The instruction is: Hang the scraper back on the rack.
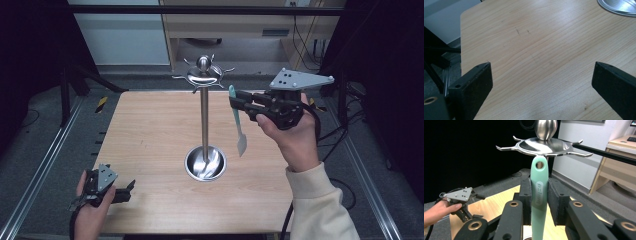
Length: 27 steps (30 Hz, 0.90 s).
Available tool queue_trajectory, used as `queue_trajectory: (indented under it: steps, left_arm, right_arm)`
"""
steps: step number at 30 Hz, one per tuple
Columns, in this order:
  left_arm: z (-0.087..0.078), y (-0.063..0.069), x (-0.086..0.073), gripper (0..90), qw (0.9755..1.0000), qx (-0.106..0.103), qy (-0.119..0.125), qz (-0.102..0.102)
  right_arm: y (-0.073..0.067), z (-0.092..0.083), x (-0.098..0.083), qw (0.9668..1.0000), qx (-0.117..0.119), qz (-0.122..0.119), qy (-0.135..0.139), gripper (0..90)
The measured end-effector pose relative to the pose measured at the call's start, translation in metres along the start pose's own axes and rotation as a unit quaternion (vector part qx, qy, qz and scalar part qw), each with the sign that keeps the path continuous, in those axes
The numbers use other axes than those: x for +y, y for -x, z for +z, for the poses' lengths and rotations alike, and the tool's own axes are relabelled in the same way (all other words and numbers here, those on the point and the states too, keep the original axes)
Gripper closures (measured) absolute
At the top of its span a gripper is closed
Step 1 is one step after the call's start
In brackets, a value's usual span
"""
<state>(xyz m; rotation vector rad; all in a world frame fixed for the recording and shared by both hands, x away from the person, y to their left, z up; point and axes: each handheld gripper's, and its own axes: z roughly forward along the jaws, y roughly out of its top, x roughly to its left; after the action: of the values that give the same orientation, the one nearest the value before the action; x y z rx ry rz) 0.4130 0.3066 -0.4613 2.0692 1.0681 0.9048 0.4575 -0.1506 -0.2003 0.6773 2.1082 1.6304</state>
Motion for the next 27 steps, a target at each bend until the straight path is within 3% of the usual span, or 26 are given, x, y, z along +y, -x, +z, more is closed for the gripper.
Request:
queue_trajectory:
  steps: [17,27]
  left_arm:
    - [0.0,-0.0002,0.0001,3.0,1.0,-0.001,0.0,0.0]
    - [-0.0001,-0.0004,0.0001,3.0,1.0,-0.001,-0.001,0.001]
  right_arm:
    - [-0.0066,0.0055,0.0031,0.9998,-0.021,-0.004,-0.003,74.4]
    - [-0.0086,0.0078,0.0037,0.9997,-0.022,-0.005,-0.006,74.4]
